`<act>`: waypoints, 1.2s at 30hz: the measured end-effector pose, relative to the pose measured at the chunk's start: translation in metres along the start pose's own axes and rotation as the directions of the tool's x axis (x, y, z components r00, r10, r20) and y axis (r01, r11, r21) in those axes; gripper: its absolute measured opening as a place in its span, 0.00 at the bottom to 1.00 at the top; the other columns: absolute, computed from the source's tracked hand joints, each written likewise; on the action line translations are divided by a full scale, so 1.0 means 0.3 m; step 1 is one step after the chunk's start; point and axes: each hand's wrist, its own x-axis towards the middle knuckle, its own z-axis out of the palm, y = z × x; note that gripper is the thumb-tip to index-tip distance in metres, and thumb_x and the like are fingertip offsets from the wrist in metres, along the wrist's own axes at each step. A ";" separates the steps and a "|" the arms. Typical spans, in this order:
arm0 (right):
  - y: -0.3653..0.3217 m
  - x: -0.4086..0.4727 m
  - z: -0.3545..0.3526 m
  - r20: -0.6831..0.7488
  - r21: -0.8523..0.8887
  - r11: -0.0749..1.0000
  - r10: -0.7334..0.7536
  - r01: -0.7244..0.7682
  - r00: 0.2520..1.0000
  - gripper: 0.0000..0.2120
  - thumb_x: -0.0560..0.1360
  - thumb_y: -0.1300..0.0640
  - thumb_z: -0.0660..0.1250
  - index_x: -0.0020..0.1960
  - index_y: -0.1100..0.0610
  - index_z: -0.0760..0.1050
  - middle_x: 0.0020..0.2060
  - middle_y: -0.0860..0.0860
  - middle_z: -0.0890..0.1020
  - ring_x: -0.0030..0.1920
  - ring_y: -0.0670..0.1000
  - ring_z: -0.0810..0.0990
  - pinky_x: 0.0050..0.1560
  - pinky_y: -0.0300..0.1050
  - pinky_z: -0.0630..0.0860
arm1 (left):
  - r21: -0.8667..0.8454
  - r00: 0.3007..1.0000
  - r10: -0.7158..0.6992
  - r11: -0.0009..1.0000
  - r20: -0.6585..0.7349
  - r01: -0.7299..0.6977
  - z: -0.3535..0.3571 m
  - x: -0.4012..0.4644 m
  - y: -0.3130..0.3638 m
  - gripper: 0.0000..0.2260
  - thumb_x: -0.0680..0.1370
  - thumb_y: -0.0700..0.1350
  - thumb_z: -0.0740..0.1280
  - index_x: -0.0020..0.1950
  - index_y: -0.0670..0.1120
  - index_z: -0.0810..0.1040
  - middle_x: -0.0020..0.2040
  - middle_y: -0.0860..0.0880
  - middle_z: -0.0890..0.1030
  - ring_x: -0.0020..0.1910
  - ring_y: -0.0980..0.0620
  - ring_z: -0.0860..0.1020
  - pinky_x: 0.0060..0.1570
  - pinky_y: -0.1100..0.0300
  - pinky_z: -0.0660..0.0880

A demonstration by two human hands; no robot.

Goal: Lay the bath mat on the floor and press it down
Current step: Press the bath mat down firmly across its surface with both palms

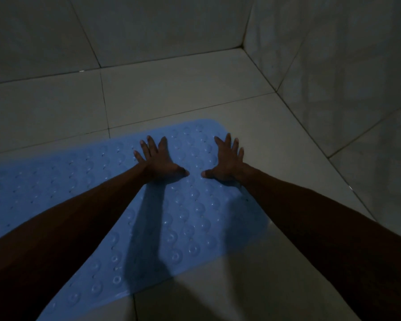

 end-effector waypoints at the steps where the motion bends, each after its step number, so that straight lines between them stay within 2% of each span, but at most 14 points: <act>1: 0.006 -0.011 0.006 -0.018 0.011 1.000 0.006 -0.006 1.000 0.61 0.64 0.40 0.78 0.80 0.50 0.39 0.77 0.56 0.32 0.76 0.60 0.30 0.75 0.62 0.34 | 0.014 0.999 0.021 1.000 0.031 -0.021 -0.001 -0.006 -0.008 0.60 0.61 0.70 0.72 0.78 0.52 0.36 0.76 0.43 0.29 0.73 0.39 0.29 0.69 0.37 0.32; 6: 0.040 -0.069 0.056 -0.135 0.150 0.987 0.075 -0.054 0.988 0.56 0.65 0.36 0.76 0.80 0.51 0.45 0.78 0.57 0.37 0.77 0.59 0.34 0.75 0.59 0.34 | 0.078 0.996 0.023 0.996 0.083 -0.030 0.010 -0.012 -0.021 0.65 0.55 0.76 0.70 0.77 0.53 0.33 0.75 0.43 0.27 0.72 0.40 0.27 0.69 0.37 0.32; 11: 0.052 -0.111 0.111 -0.253 0.216 0.976 0.067 -0.011 0.965 0.51 0.69 0.35 0.72 0.80 0.52 0.49 0.79 0.56 0.42 0.78 0.54 0.36 0.75 0.53 0.33 | 0.077 0.996 -0.021 0.997 0.091 0.014 0.006 -0.029 0.010 0.62 0.60 0.71 0.73 0.77 0.52 0.34 0.75 0.44 0.29 0.73 0.40 0.29 0.69 0.36 0.33; 14: 0.056 -0.113 0.084 -0.188 0.231 0.973 0.053 -0.008 0.981 0.50 0.70 0.39 0.73 0.80 0.52 0.47 0.79 0.55 0.41 0.78 0.53 0.36 0.76 0.52 0.34 | 0.065 0.998 -0.028 0.998 0.062 0.024 0.020 -0.041 0.028 0.60 0.62 0.68 0.73 0.78 0.53 0.36 0.76 0.44 0.30 0.74 0.39 0.30 0.69 0.34 0.34; 17: 0.079 -0.122 0.030 0.007 0.198 0.980 0.005 -0.006 1.000 0.56 0.68 0.42 0.76 0.80 0.51 0.40 0.78 0.55 0.34 0.77 0.54 0.32 0.75 0.52 0.33 | 0.044 0.999 -0.012 0.999 0.048 0.010 0.023 -0.055 0.031 0.57 0.63 0.66 0.74 0.78 0.54 0.39 0.76 0.44 0.31 0.74 0.39 0.30 0.69 0.34 0.33; 19: 0.100 -0.133 0.013 0.080 0.142 0.989 -0.041 0.029 0.996 0.60 0.67 0.41 0.77 0.80 0.51 0.36 0.77 0.56 0.31 0.76 0.55 0.30 0.74 0.52 0.33 | 0.026 0.999 0.003 1.000 0.035 -0.004 0.022 -0.062 0.032 0.56 0.63 0.66 0.74 0.78 0.54 0.40 0.77 0.43 0.31 0.74 0.39 0.30 0.69 0.34 0.33; 22: 0.098 -0.144 0.008 0.068 0.113 0.993 -0.047 0.039 0.997 0.61 0.66 0.41 0.78 0.80 0.52 0.36 0.77 0.57 0.32 0.76 0.56 0.30 0.75 0.53 0.34 | 0.008 1.000 0.011 1.000 0.002 -0.011 0.033 -0.063 0.030 0.55 0.63 0.65 0.74 0.78 0.55 0.41 0.77 0.43 0.32 0.74 0.39 0.30 0.69 0.34 0.32; 27: 0.039 -0.145 0.015 0.053 0.139 0.989 0.051 -0.058 0.997 0.61 0.65 0.49 0.80 0.80 0.53 0.37 0.77 0.58 0.32 0.76 0.58 0.30 0.75 0.56 0.32 | -0.005 0.998 0.065 0.998 -0.009 -0.065 0.049 -0.078 0.022 0.52 0.65 0.63 0.72 0.78 0.55 0.42 0.77 0.43 0.33 0.74 0.39 0.30 0.69 0.34 0.34; 29: 0.021 -0.144 0.029 0.034 0.161 0.984 0.073 -0.078 0.997 0.60 0.65 0.53 0.79 0.80 0.52 0.37 0.76 0.59 0.31 0.76 0.59 0.29 0.74 0.58 0.31 | -0.008 0.996 0.091 0.996 0.012 -0.091 0.052 -0.089 0.008 0.54 0.64 0.66 0.72 0.78 0.54 0.41 0.77 0.43 0.32 0.74 0.40 0.29 0.69 0.36 0.33; 32: 0.023 -0.146 0.038 0.015 0.179 0.981 0.071 -0.072 0.997 0.59 0.66 0.53 0.79 0.80 0.52 0.38 0.77 0.58 0.32 0.76 0.58 0.30 0.74 0.58 0.30 | 0.046 0.993 0.106 0.993 0.057 -0.109 0.072 -0.099 -0.009 0.60 0.59 0.74 0.71 0.78 0.55 0.37 0.76 0.44 0.30 0.73 0.40 0.28 0.68 0.37 0.32; 36: 0.024 -0.150 0.060 -0.030 0.165 0.985 0.066 -0.060 0.997 0.57 0.66 0.51 0.77 0.80 0.52 0.39 0.77 0.58 0.34 0.77 0.58 0.31 0.74 0.57 0.31 | 0.079 0.993 0.091 0.992 0.081 -0.097 0.088 -0.099 -0.008 0.62 0.58 0.74 0.71 0.77 0.54 0.35 0.75 0.44 0.28 0.72 0.40 0.27 0.69 0.36 0.31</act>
